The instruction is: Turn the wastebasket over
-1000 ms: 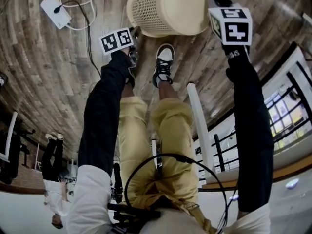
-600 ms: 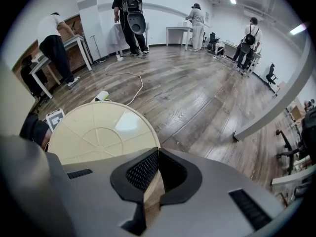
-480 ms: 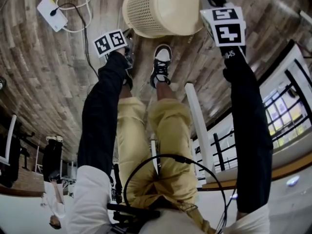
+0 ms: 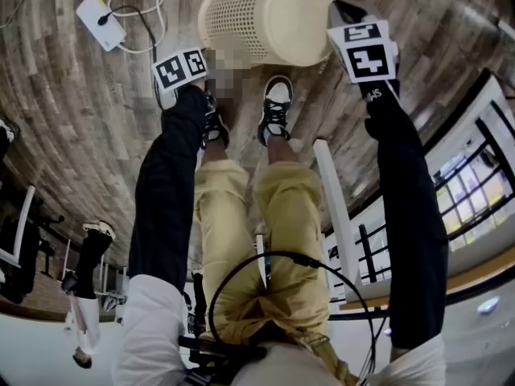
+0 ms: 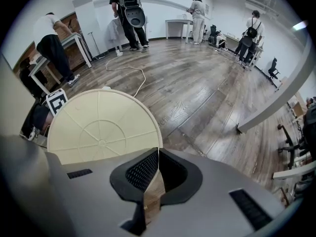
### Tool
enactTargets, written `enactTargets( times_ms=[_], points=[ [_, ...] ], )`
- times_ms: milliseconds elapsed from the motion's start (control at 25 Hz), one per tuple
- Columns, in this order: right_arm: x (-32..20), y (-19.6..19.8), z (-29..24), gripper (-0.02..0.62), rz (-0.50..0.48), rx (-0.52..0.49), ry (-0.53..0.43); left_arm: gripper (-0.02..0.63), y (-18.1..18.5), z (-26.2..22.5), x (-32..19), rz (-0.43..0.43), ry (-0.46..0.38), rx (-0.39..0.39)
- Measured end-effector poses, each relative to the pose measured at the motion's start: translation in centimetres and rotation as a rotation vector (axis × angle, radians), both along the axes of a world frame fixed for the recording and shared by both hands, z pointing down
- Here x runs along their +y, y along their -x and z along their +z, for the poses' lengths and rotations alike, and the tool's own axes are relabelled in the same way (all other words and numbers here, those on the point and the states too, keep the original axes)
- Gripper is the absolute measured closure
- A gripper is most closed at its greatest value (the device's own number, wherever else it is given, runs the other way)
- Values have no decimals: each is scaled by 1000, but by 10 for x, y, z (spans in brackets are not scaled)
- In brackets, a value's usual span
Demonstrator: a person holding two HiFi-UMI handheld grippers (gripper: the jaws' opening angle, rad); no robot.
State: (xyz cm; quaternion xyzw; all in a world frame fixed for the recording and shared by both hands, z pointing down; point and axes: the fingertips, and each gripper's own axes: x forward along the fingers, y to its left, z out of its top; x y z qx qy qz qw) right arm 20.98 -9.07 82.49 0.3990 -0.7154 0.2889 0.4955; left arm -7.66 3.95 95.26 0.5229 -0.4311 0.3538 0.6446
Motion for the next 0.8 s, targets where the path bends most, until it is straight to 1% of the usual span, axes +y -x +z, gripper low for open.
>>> enactTargets(
  times_ms=[160, 280, 400, 560, 800],
  points=[
    [7, 7, 4, 569, -15, 34, 10, 597, 21, -16, -22, 86, -54, -92],
    [15, 9, 10, 568, -3, 45, 51, 598, 32, -26, -34, 126, -78, -139],
    [28, 10, 15, 568, 5, 29, 104, 600, 40, -34, -40, 171, -86, -173],
    [44, 12, 21, 568, 7, -3, 156, 601, 47, -42, -52, 255, -119, -223],
    [67, 21, 24, 568, -14, -30, 199, 603, 57, -52, -69, 309, -156, -290]
  ],
)
